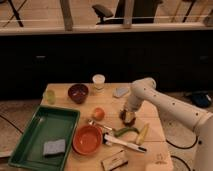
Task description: Place grapes in red bowl
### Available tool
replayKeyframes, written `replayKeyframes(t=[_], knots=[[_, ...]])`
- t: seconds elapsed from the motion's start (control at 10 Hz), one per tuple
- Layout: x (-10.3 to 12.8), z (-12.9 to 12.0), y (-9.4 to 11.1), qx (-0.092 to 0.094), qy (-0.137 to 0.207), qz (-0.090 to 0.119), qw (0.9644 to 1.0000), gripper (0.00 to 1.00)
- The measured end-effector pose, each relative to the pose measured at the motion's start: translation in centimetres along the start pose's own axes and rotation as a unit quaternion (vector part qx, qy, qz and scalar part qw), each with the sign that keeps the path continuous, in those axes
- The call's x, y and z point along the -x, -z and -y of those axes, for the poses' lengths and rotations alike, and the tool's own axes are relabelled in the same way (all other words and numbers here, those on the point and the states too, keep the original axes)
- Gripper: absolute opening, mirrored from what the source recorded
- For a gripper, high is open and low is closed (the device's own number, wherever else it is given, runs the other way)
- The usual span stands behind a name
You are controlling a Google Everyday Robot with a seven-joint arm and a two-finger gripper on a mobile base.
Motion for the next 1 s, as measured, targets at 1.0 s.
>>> replayKeyframes(t=[1.0], knots=[[-0.3,-0.7,1.8,-0.005,0.044,-0.009,0.999,0.0]])
